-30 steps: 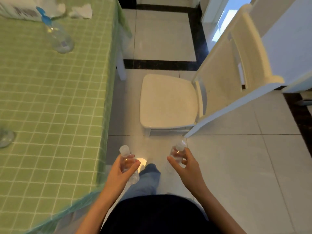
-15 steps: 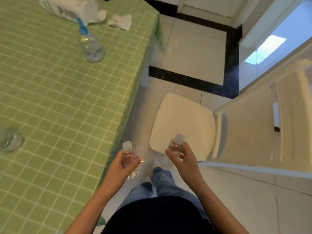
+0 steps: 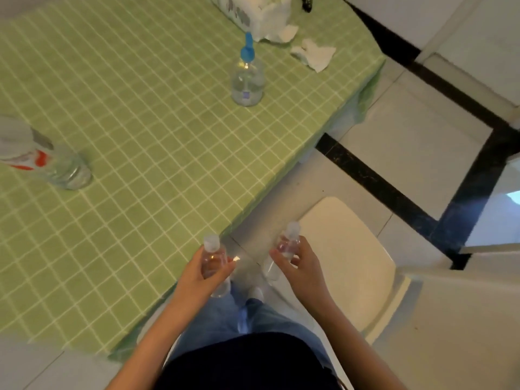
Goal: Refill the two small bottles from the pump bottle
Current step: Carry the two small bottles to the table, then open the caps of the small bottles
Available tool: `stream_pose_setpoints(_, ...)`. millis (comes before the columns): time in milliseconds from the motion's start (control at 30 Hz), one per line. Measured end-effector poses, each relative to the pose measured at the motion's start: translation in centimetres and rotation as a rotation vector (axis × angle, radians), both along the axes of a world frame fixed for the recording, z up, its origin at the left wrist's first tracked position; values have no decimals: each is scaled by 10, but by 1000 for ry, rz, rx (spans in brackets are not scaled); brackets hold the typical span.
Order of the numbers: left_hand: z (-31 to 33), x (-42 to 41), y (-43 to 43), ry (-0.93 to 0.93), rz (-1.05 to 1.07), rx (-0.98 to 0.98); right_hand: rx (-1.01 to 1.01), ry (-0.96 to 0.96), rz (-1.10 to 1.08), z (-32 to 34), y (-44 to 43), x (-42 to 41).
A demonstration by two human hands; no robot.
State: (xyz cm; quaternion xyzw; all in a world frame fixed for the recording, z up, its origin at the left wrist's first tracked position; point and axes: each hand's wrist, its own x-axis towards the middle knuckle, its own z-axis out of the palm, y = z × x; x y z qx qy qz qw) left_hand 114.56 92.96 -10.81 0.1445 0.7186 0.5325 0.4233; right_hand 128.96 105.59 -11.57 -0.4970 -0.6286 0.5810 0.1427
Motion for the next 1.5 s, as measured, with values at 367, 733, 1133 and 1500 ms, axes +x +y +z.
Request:
stream_pose_setpoints(367, 2, -82, -3, 11, 68, 37, 27, 0, 84, 0, 11, -88)
stream_pose_setpoints(733, -4, -121, 24, 31, 105, 45, 58, 15, 192, 12, 42, -149)
stream_pose_setpoints(1133, -18, -128, 99, 65, 388, 32, -16, 86, 444, -4, 148, -208)
stream_pose_setpoints(1500, -22, -89, 213, 67, 795, 43, -47, 138, 866, 3, 289, -214)
